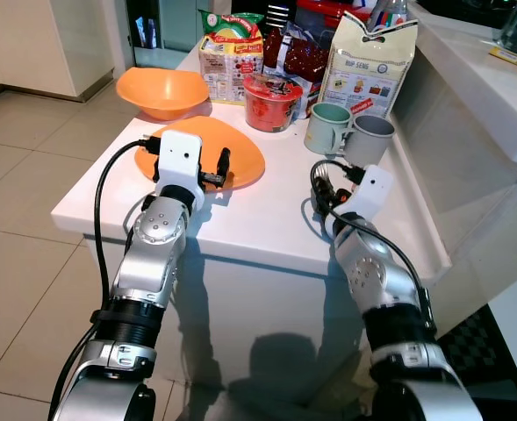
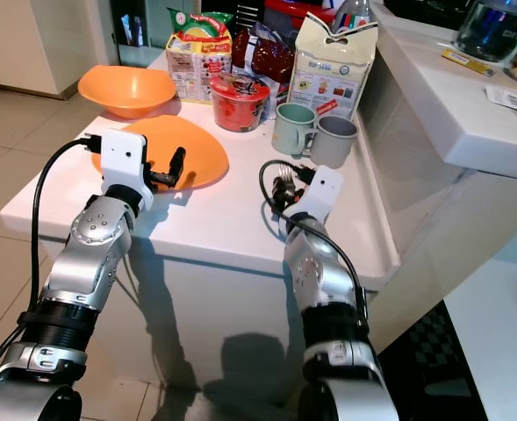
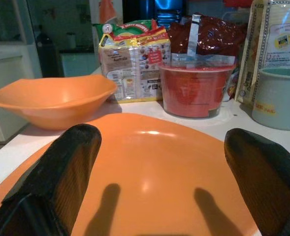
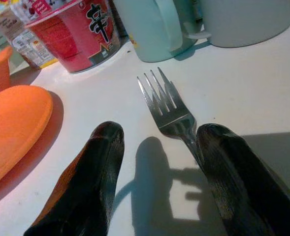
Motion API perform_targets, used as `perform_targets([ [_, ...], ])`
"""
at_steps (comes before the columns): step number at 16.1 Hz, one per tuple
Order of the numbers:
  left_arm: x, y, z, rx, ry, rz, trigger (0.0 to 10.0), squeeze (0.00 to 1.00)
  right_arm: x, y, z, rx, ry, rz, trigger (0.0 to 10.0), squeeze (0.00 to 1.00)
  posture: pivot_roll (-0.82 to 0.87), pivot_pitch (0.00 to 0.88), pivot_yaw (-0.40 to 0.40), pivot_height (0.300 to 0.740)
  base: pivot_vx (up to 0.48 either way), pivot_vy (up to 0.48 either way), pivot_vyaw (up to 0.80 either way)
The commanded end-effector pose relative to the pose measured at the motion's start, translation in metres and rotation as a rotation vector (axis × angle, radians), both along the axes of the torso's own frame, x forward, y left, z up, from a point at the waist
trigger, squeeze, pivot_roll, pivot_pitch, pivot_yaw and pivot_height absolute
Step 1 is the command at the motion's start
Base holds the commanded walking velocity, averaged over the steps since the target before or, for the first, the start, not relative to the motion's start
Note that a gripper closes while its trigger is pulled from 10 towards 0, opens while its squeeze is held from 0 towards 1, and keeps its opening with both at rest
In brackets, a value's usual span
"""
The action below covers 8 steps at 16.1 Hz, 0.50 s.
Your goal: Setting the table
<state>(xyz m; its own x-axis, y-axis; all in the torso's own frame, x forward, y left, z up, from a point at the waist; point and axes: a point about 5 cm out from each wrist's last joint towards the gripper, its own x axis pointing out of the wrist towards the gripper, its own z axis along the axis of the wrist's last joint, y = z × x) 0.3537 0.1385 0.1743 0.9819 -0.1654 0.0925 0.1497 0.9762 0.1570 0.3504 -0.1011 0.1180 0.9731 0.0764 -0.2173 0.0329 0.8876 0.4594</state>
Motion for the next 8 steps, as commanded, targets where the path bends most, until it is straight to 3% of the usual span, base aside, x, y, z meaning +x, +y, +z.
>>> perform_targets([
  [1,-0.002,-0.007,0.002,0.013,-0.003,-0.032,10.0,0.0,-0.02,0.003,-0.045,-0.009,0.236,0.036,10.0,0.0,0.17,0.0,-0.077,0.74,0.0,0.0,0.0],
  [5,-0.004,-0.008,0.003,0.014,-0.006,-0.04,10.0,0.0,-0.025,-0.006,-0.038,-0.125,0.228,0.089,10.0,0.0,0.17,0.0,-0.073,0.74,0.0,0.0,0.0],
  [8,-0.004,-0.008,0.003,0.017,-0.002,-0.044,10.0,0.0,-0.04,-0.001,-0.04,-0.192,0.227,0.236,10.0,0.0,0.17,0.0,-0.071,0.74,0.0,0.0,0.0],
])
